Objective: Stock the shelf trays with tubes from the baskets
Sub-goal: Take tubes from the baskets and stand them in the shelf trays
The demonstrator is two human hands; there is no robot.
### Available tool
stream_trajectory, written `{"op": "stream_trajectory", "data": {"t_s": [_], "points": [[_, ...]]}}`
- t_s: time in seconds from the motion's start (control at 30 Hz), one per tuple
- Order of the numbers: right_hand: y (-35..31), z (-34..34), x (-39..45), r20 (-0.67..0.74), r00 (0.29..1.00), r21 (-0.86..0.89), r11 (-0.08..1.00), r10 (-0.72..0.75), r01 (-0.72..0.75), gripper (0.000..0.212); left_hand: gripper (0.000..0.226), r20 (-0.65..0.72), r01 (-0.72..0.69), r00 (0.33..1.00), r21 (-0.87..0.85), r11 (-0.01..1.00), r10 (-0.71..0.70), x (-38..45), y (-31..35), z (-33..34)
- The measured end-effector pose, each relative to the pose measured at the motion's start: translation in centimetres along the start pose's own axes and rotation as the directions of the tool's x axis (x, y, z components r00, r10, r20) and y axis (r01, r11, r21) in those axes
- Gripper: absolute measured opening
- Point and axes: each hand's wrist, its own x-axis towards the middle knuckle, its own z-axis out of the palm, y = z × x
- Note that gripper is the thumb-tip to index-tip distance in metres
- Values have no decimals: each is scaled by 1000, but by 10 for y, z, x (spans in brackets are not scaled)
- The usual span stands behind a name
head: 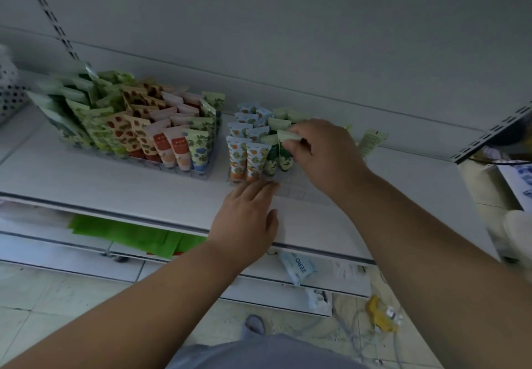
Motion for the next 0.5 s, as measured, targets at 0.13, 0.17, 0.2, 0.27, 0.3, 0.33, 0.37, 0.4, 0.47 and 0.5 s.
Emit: {"op": "stream_trajectory", "data": {"t_s": [0.13,0.17,0.2,0.27,0.3,0.33,0.37,0.4,0.47,0.5], "points": [[10,7,-11,115,988,-22,994,105,-104,27,45,-8,-8,1000,-23,1000,8,-1,-2,0],[13,8,-16,125,984,-18,992,124,-123,32,45,-11,-14,1000,-27,1000,14,-1,-2,-1],[14,9,-20,112,984,-17,991,137,-136,36,45,-13,-20,1000,-30,999,20,-1,-3,-2],[11,4,-25,16,992,-25,992,121,-121,39,43,-10,-34,999,-37,999,34,0,-3,-5],[8,0,-27,-46,995,-25,995,90,-92,39,42,-9,-36,999,-50,998,36,1,-4,-6],[3,-4,-29,-100,993,-22,998,56,-58,39,40,-6,-26,1000,-77,997,25,1,-5,-9],[-3,-8,-30,-141,990,-15,999,27,-29,39,39,-9,-4,1000,-114,993,3,1,-6,-11],[-11,-12,-32,-165,986,-5,1000,3,-4,39,36,-19,13,1000,-151,989,-16,-1,-8,-15],[-31,-16,-35,-158,987,45,998,-37,45,40,32,-54,19,998,-180,984,-29,-7,-12,-26],[-43,-16,-35,-139,989,80,994,-56,68,40,32,-66,15,997,-173,985,-27,-11,-15,-33]]}}
